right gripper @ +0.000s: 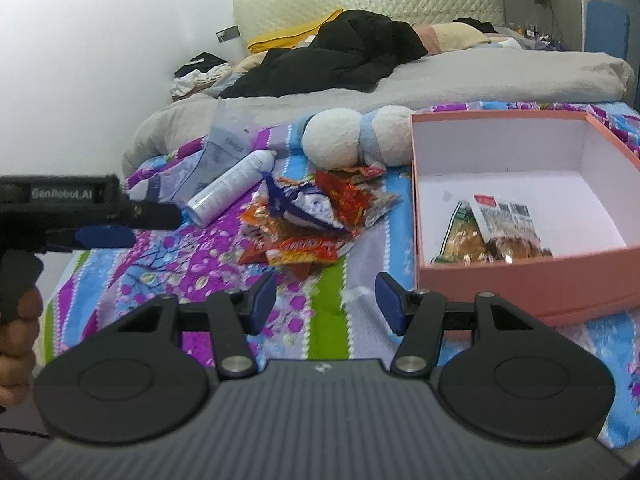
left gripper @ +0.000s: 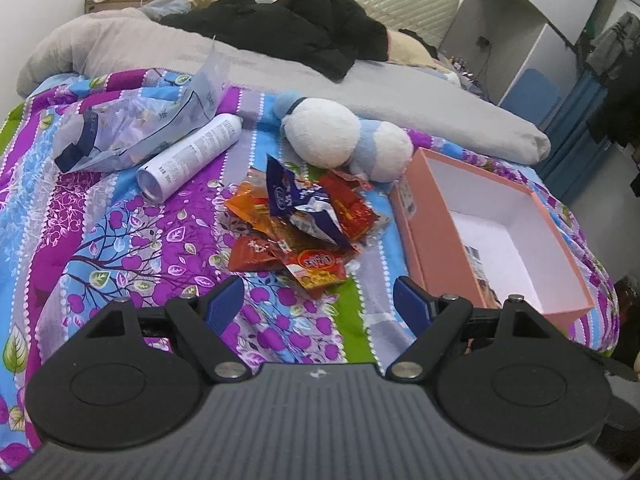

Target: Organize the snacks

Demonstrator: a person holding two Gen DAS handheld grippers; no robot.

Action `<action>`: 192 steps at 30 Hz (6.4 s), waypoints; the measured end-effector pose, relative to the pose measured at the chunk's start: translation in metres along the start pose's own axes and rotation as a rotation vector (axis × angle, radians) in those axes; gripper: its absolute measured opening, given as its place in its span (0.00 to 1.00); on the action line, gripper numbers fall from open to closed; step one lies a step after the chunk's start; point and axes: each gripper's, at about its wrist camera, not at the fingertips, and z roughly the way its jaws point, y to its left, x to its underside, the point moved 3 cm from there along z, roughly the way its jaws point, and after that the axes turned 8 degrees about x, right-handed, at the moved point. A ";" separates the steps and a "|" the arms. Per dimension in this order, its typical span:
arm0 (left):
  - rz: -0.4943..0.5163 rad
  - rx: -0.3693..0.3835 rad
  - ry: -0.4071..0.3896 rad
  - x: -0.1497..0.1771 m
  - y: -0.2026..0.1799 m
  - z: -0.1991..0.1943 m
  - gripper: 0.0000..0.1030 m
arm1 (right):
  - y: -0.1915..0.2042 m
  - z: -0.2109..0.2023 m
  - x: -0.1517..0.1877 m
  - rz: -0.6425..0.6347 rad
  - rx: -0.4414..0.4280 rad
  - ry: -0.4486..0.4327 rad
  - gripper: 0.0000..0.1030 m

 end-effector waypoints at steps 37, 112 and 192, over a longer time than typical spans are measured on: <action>-0.221 0.075 0.182 -0.032 0.110 0.200 0.34 | 0.068 0.202 -0.027 -0.506 -0.016 0.035 0.44; -0.319 0.126 0.172 0.119 0.079 0.028 0.04 | 0.056 0.033 0.092 -0.578 0.032 0.094 0.08; -0.100 -0.128 0.095 0.091 0.033 0.021 0.45 | 0.007 0.036 0.058 -0.091 0.028 0.146 0.46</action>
